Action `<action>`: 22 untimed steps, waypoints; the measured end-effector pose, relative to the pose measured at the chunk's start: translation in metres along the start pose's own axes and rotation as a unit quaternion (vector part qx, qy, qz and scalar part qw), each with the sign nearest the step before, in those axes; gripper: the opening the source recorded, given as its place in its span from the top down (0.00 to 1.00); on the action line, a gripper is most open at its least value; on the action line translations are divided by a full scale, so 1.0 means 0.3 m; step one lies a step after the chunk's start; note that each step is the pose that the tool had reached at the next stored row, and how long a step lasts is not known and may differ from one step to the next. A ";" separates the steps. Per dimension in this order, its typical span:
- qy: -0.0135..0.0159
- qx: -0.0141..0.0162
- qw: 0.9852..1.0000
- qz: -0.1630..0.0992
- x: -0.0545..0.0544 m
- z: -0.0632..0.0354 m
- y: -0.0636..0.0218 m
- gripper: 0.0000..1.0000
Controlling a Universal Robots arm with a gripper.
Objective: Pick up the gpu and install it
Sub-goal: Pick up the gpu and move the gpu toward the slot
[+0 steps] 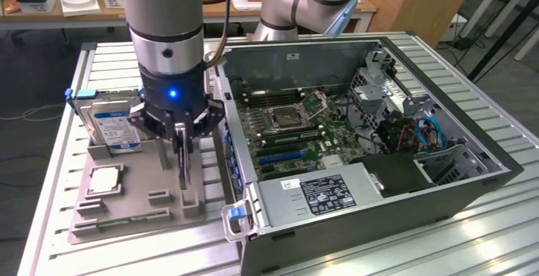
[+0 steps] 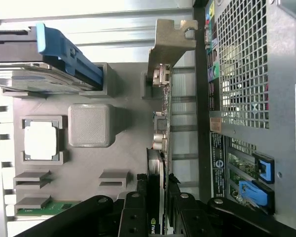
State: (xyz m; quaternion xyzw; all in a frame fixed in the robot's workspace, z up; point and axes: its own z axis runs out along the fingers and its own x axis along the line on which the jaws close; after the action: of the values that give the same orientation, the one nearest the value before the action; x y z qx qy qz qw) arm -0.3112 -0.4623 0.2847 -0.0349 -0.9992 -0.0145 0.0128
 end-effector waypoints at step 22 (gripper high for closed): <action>-0.002 0.000 1.000 -0.010 0.002 -0.059 0.002 0.74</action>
State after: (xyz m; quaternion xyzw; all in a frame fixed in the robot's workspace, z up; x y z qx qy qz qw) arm -0.3111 -0.4623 0.3025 -0.0252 -0.9995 -0.0145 0.0110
